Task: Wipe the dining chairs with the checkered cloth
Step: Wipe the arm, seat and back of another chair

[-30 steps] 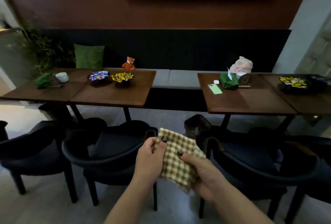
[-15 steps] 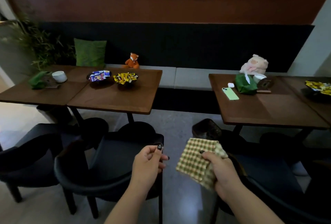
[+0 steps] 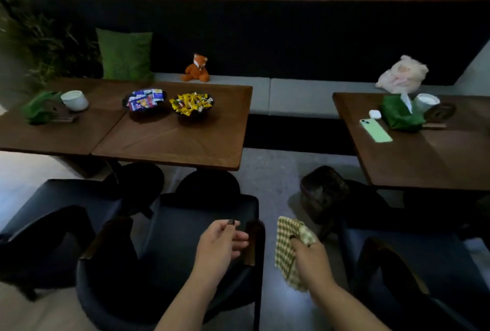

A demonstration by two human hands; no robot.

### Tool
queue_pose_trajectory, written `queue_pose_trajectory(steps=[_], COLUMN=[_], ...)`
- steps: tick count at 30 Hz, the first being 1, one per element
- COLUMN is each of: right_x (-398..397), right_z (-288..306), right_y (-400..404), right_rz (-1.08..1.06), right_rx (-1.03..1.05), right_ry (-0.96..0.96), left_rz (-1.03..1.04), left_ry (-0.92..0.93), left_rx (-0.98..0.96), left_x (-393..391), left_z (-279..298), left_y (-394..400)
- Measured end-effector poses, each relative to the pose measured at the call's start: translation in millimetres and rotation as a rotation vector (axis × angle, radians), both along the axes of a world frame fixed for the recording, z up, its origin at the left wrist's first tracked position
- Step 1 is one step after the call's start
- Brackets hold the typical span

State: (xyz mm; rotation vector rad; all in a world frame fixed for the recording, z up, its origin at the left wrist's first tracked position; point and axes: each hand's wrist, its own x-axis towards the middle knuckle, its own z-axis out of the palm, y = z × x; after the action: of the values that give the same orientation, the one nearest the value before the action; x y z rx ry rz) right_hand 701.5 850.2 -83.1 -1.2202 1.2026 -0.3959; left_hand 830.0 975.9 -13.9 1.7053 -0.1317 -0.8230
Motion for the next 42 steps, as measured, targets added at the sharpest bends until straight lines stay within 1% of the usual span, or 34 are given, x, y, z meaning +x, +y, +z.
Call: queue_pose_trajectory(steps=[5, 7, 10, 12, 14, 15, 17, 19, 21, 23, 25, 28, 33, 36, 39, 42], right_x=[32.7, 48.0, 68.3, 78.0, 84.7, 87.4, 91.5, 94.1, 95.9, 97.5, 99.6, 100.1, 95.8, 92.4, 92.4, 102.7], right_z=[-28.8, -41.3, -63.4, -75.1, -82.0, -84.2, -87.4, -93.4, -101.4, -108.5, -112.6, -113.9, -114.9, -114.0, -115.0, -124.0], right_y=[35.3, 53.9, 84.2, 105.9, 120.2, 123.4, 124.2, 121.6, 119.7, 119.6, 119.1, 116.7, 108.5, 93.3, 72.9, 42.6], right_rz=[0.05, 0.064, 0.128, 0.189, 0.181, 0.159, 0.097, 0.11, 0.223, 0.334, 0.392, 0.463, 0.538, 0.647, 0.729, 0.717], right_rx=[-0.218, -0.236, -0.265, -0.315, -0.298, -0.287, -0.287, -0.351, -0.474, -0.585, -0.615, -0.594, -0.633, -0.677, -0.726, -0.679], right_ry=[0.189, 0.223, 0.207, 0.266, 0.328, 0.324, 0.299, 0.355, 0.527, 0.688, 0.78, 0.82, 0.805, 0.775, 0.691, 0.612], left_rz=[-0.146, -0.219, -0.287, -0.321, -0.342, -0.346, -0.306, -0.184, -0.089, -0.048, -0.012, 0.019, -0.034, -0.093, -0.247, -0.393], left_ry=[0.068, 0.068, 0.067, 0.076, 0.087, 0.102, 0.179, 0.308, 0.397, 0.431, 0.44, 0.458, 0.47, 0.396, 0.191, 0.034], left_rx=[0.103, 0.145, 0.206, 0.243, 0.277, 0.291, 0.292, 0.239, 0.189, 0.157, 0.129, 0.102, 0.089, 0.103, 0.215, 0.272], left_x=[39.2, 55.0, 72.3, 78.5, 80.1, 79.2, 75.6, 72.3, 70.0, 66.1, 60.9, 56.0, 60.2, 62.2, 64.5, 64.2], left_z=[-37.7, -56.7, -89.3, -110.6, -132.1, -141.4, -156.7, -167.6, -176.4, -185.6, -194.3, -207.5, -229.6, -240.5, -247.9, -253.8], left_y=[0.6, 1.5, 4.9, 9.8, 15.3, 17.1, 18.0, 14.7, 8.0, 1.2, -4.3, -8.8, -5.2, -4.0, -4.8, -4.9])
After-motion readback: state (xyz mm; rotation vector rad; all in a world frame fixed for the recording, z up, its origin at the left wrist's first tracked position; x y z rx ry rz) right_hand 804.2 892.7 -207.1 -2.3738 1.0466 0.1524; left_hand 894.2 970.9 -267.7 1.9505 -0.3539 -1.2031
